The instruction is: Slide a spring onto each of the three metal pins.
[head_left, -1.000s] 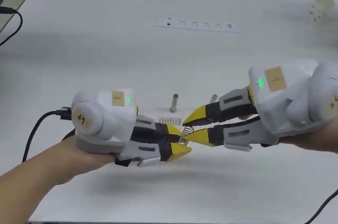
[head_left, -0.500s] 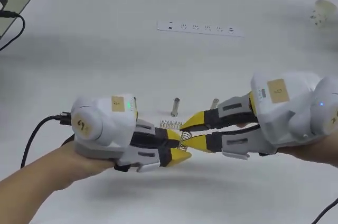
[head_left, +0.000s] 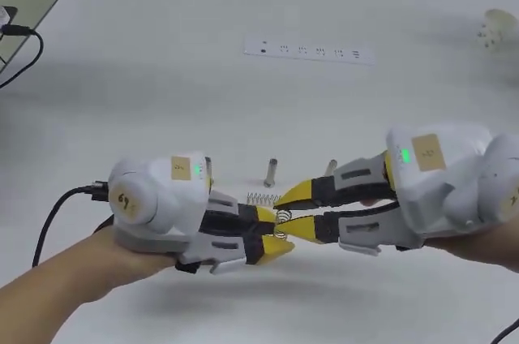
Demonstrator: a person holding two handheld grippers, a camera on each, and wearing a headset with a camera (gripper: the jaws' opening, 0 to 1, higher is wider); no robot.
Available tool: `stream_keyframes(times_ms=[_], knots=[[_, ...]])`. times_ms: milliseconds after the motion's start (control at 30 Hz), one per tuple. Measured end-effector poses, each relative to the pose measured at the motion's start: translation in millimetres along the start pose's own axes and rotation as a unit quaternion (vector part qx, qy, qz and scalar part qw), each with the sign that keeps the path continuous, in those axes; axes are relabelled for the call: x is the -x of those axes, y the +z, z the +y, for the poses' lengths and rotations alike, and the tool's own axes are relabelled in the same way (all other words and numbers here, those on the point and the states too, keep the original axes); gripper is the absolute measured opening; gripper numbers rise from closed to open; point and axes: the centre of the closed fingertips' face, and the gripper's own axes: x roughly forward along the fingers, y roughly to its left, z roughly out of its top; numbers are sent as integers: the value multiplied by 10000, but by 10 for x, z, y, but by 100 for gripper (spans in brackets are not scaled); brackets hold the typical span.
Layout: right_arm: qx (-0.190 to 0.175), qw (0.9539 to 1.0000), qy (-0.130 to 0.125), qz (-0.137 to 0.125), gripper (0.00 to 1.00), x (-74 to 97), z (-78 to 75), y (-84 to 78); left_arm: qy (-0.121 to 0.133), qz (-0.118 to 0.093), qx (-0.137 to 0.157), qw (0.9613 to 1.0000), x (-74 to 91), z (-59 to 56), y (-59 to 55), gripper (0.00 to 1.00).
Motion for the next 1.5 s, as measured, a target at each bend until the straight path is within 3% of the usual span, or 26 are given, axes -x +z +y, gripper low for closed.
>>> stream_keyframes(times_ms=[100,767,1400,1500], knots=[[214,9997,15,146,6,-6,20,-18,11,41,96,9999,2,-3,-21,2],[518,9977,129,422,6,-8,42,-26,88,-34,128,9999,-11,-2,32,7],[460,9979,49,461,6,2,-18,-49,437,-6,186,9989,101,119,-68,32],[455,9979,31,464,6,5,-27,-51,522,-19,231,9984,119,144,-80,40]])
